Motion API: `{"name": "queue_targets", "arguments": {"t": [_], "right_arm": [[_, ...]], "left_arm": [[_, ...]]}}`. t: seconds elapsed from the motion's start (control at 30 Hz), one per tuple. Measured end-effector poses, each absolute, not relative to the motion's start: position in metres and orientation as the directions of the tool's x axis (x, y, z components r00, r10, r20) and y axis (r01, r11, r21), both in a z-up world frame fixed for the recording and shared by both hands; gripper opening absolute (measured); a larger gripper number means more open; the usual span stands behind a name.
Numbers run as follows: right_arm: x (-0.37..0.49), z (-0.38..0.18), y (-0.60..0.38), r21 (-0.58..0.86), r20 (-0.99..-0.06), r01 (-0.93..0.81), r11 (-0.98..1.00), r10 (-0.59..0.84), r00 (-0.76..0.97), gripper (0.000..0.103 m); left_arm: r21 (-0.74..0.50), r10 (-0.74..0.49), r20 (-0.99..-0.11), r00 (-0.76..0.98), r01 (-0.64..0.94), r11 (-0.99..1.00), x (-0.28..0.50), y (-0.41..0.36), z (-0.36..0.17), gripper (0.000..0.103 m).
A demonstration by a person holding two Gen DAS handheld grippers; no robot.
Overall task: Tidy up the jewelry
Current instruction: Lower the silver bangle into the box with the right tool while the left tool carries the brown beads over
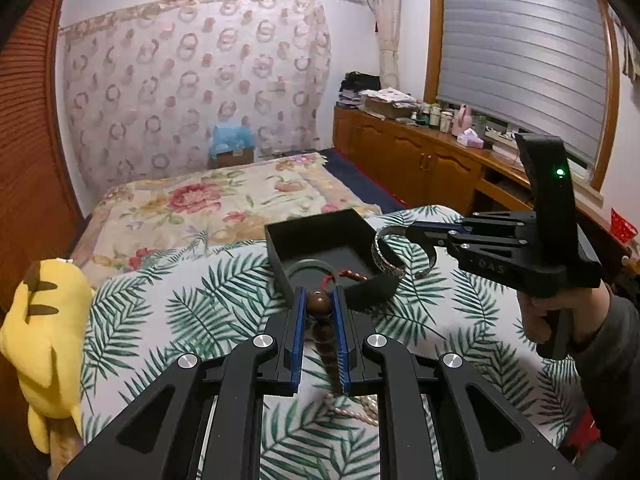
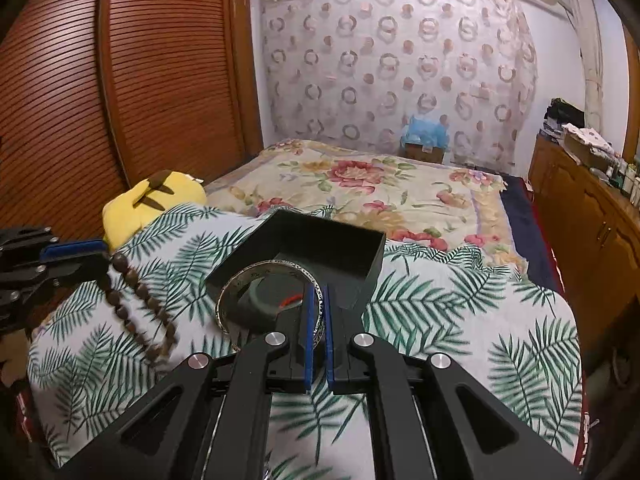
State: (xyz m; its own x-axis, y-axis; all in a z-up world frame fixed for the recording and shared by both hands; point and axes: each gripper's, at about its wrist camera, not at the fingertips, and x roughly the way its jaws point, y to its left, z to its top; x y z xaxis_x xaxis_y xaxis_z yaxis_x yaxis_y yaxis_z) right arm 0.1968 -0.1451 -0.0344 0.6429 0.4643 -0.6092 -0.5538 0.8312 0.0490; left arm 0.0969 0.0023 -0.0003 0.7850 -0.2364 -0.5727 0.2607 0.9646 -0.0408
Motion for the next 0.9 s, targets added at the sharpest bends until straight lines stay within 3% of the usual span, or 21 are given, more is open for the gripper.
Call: {"name": "queue_targets", "arguments": {"t": [0.5,0.9], "right_arm": [[0.246,-0.062,-0.124,0.047,-0.666,-0.543,0.839,0.431,0.609,0.006],[0.241,-0.057,-0.143,0.088,-0.639,-0.546,0.833,0.468,0.610,0.010]], "left_arm": [[0.001,-0.195,-0.572,0.797,0.239,0.971,0.135,0.000,0.018,0.012],[0.032,-0.181,-0.574,0.798,0.243,0.970,0.160,-0.016,0.027,0.012]]}}
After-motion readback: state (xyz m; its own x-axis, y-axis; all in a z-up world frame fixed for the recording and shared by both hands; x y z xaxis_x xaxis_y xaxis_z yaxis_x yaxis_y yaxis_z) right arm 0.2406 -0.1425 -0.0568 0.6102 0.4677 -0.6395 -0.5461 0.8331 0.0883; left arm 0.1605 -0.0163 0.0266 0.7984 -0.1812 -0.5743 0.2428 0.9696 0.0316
